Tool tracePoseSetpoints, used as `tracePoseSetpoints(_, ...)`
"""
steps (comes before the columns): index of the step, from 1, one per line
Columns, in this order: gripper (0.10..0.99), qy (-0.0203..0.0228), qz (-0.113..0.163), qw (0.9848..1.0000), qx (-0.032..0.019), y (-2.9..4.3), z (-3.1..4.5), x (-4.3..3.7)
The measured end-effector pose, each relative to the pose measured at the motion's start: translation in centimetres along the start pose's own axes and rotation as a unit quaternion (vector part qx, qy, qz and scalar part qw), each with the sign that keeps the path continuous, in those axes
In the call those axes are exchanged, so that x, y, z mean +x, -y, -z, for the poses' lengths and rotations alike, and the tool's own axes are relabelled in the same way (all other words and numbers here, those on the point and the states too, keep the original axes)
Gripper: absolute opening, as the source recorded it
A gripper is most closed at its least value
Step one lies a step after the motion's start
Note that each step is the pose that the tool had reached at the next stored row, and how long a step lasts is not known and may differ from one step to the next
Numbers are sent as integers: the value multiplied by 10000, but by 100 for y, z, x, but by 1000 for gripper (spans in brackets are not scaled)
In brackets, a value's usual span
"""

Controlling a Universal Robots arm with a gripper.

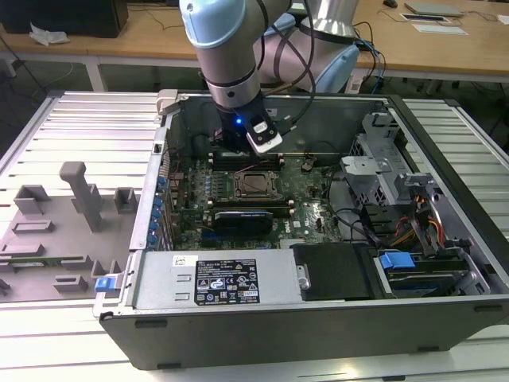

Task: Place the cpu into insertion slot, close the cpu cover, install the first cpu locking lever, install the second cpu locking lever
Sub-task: 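Install the first cpu locking lever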

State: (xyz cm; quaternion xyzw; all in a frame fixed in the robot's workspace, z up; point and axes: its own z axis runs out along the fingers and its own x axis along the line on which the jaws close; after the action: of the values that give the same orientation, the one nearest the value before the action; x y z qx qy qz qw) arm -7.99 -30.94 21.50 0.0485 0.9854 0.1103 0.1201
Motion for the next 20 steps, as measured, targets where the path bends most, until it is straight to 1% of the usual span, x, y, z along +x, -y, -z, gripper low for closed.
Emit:
tracePoseSetpoints(2,106,27,-111,9999,27,2,-16,1)
tracePoseSetpoints(9,106,65,-269,9996,64,-37,-58,13)
tracePoseSetpoints(13,106,119,-496,9986,119,-37,-89,18)
tracePoseSetpoints(16,106,142,-589,9981,140,-39,-109,18)
tracePoseSetpoints(20,106,173,-718,9971,171,-33,-159,13)
